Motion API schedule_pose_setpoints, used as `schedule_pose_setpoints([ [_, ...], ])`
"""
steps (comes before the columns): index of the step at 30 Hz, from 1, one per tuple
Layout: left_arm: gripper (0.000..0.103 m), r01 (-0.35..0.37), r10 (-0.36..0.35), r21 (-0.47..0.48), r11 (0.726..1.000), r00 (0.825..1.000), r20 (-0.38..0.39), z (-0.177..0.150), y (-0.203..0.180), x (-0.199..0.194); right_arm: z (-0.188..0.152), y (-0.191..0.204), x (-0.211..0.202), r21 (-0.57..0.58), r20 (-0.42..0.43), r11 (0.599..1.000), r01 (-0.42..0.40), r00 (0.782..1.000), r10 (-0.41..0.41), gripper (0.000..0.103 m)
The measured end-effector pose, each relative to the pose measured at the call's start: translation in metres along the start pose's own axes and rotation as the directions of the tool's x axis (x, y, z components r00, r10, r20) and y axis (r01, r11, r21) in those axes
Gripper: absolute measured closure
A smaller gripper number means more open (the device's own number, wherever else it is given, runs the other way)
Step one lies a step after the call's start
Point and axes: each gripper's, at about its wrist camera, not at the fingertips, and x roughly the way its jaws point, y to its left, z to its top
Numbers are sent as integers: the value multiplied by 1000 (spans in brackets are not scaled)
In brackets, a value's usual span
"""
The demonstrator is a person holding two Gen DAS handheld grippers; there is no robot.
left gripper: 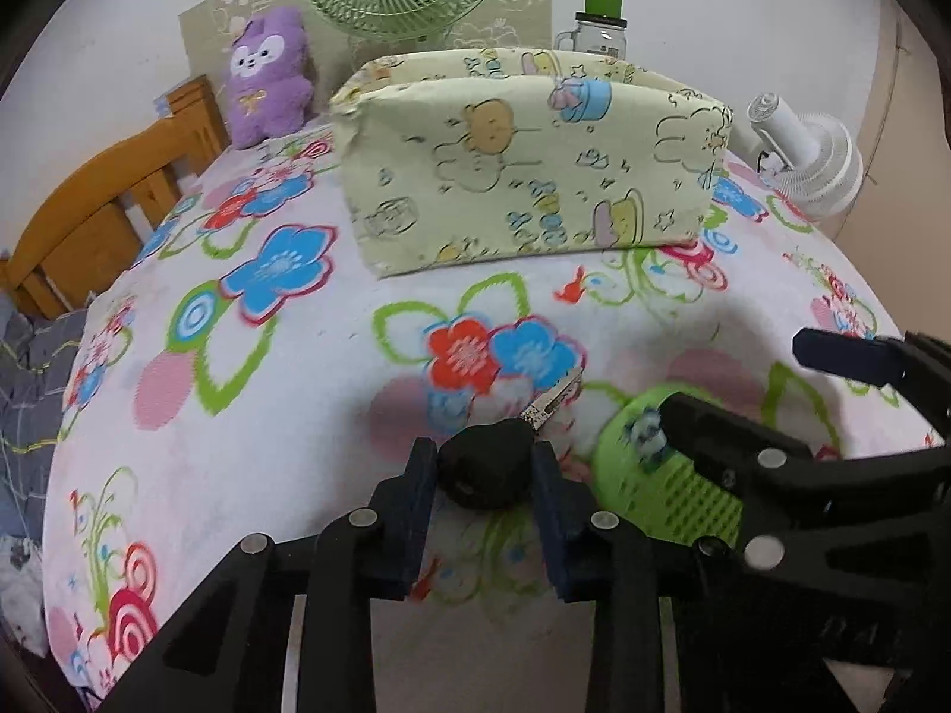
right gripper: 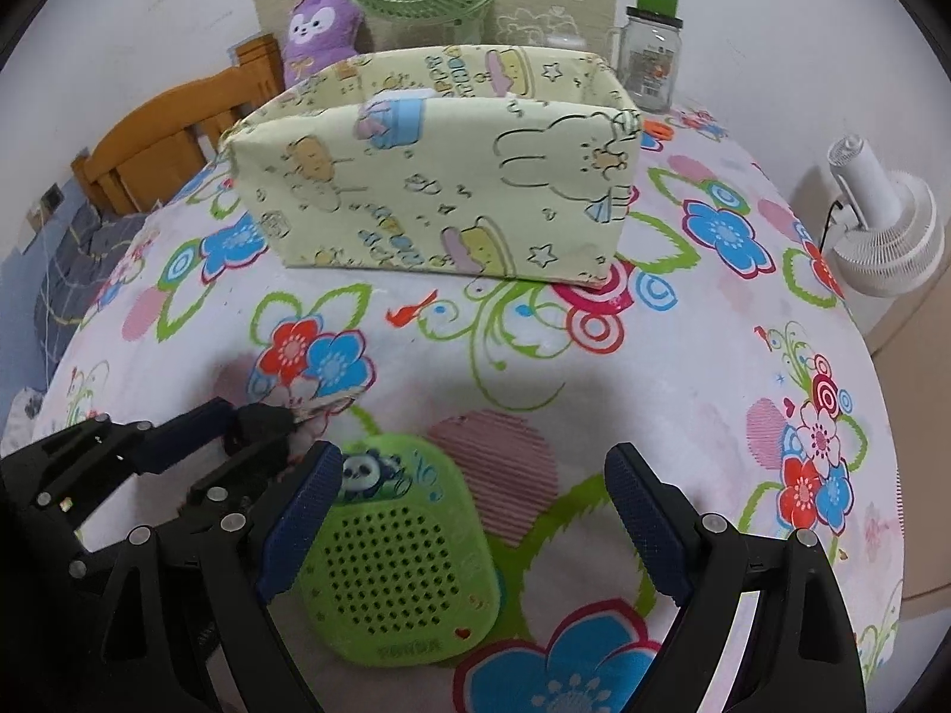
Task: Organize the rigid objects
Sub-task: 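Close the left tool on the car key while the right tool grips the green speaker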
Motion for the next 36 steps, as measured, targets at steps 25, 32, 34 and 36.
schedule_pose_setpoints([
  [25, 71, -72, 72, 28, 997, 997, 13, -32, 10, -23, -19, 17, 11, -41, -108, 994, -98, 990, 94, 3],
  [32, 71, -87, 87, 48, 995, 996, 16, -30, 7, -22, -19, 14, 9, -62, -94, 996, -66, 994, 60, 18],
  [34, 71, -71, 71, 31, 997, 997, 7, -29, 9, -21, -20, 15, 8, -80, -98, 995, -57, 994, 49, 25],
  [36, 71, -57, 58, 18, 998, 998, -1, -26, 10, -20, -23, 21, 6, -118, -81, 993, 6, 997, -16, 25],
])
